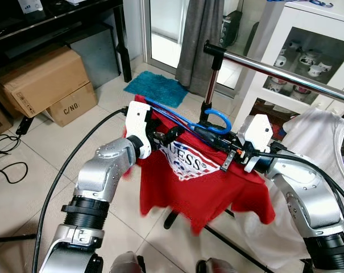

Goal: Hang hanger

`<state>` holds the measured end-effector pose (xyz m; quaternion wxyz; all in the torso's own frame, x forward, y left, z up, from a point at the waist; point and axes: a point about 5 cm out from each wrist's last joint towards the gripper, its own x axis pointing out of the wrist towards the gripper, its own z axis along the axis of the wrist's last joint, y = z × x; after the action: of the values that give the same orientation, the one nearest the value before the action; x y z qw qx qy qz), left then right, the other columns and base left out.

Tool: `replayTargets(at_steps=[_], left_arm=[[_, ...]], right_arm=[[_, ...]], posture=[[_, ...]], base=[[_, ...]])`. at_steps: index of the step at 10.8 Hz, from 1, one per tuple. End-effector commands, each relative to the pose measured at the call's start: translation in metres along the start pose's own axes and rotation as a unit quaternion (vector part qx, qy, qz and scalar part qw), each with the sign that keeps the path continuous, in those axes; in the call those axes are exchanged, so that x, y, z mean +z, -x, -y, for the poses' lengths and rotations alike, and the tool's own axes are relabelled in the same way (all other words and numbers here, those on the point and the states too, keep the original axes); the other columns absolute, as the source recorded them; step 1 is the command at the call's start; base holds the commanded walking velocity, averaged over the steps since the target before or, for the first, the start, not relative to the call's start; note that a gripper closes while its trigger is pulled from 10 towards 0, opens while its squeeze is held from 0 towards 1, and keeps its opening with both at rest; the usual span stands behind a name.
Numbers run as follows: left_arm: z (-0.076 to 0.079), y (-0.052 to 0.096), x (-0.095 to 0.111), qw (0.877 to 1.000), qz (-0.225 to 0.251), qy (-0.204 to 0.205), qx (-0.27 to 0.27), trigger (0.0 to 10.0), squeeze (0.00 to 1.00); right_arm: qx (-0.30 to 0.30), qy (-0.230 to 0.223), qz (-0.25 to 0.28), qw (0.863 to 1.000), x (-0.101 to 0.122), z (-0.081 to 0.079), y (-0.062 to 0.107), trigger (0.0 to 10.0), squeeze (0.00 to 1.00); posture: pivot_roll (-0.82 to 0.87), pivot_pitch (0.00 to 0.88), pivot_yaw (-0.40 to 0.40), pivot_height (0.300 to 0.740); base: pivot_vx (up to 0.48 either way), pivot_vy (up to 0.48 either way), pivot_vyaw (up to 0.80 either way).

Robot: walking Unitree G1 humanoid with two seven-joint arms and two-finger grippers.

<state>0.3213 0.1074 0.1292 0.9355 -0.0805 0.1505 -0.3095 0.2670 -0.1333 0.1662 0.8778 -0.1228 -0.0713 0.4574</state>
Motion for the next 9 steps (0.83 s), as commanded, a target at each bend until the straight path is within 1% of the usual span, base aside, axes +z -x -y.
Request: replayTargets(at_steps=[1, 5, 9], left_arm=[[0.0041, -0.0018, 0.0084, 1.0, 0.01, -0.001, -0.013, 0.0, 0.0], [0.005, -0.0038, 0.0129, 1.0, 0.02, 0.003, -0.005, 0.0, 0.0], [0.0016, -0.0034, 0.0128, 1.0, 0.021, 0.012, 0.002, 0.0, 0.0]], right_arm=[[-0.001, 0.013, 0.017, 1.0, 0.0075, 0.0061, -0.0011, 10.0, 0.0], [-0.003, 0.018, 0.005, 1.0, 0.0058, 0.0131, -0.0008, 10.0, 0.0], [0.001, 0.018, 0.004, 1.0, 0.0049, 0.0133, -0.002, 10.0, 0.0]], posture=[[-0.05, 0.0, -0.003, 0.74], [-0.05, 0.0, -0.014, 0.74], [-0.05, 0.0, -0.013, 0.74]], base=[[0.0, 0.0, 0.0], [0.0, 0.0, 0.0], [0.0, 0.0, 0.0]])
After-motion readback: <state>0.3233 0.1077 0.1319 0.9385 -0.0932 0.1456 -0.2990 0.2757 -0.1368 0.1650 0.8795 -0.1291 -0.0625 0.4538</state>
